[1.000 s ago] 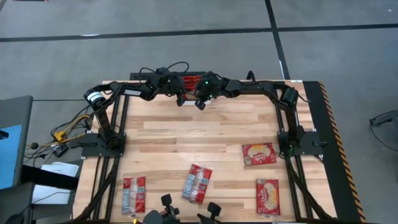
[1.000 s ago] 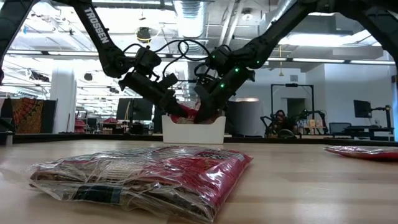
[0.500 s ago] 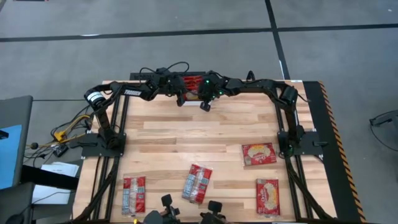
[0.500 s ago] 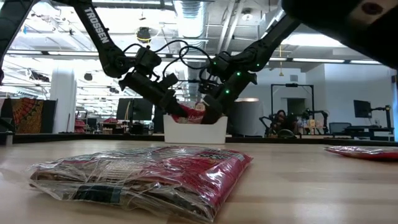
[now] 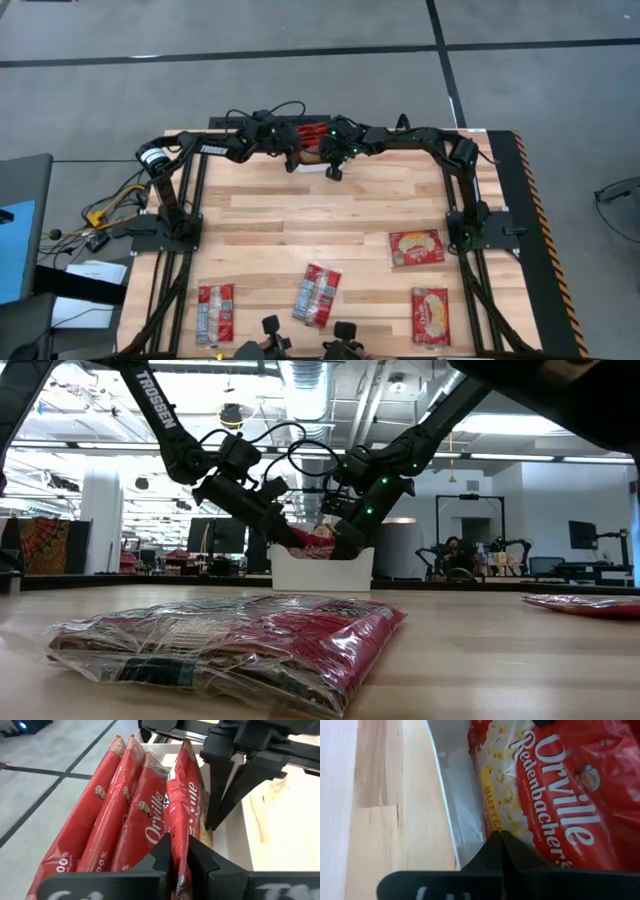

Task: Sort popcorn bags into baskets
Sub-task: Put the red popcorn bag into the white bin

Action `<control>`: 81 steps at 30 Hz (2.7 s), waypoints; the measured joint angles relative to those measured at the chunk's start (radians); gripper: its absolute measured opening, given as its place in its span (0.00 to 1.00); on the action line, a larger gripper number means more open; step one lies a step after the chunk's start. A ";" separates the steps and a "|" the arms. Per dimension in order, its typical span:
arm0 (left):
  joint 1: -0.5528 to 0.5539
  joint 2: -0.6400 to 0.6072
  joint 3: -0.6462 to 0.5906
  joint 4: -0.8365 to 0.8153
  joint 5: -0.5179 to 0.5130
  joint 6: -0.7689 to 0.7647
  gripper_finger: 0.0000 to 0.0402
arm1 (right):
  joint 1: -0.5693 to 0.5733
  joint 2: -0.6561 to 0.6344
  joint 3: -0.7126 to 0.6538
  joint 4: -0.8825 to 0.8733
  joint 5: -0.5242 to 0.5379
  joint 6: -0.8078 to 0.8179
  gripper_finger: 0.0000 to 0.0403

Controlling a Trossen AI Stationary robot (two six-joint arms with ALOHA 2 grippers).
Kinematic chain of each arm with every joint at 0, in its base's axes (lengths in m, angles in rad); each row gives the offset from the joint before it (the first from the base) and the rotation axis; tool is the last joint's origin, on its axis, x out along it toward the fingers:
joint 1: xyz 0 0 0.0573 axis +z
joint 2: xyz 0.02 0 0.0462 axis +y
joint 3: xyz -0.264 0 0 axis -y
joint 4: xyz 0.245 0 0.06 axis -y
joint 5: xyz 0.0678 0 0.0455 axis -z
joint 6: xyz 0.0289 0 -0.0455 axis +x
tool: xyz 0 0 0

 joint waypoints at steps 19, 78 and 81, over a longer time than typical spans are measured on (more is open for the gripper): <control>-0.046 -0.062 0.001 -0.092 -0.113 0.014 0.62 | -0.027 0.001 0.000 -0.013 0.037 -0.013 0.01; -0.084 -0.246 0.000 -0.409 -0.191 0.090 0.69 | -0.009 0.002 0.000 0.045 0.114 0.039 0.04; -0.084 -0.246 0.000 -0.409 -0.191 0.090 0.69 | -0.009 0.002 0.000 0.030 0.106 0.031 0.02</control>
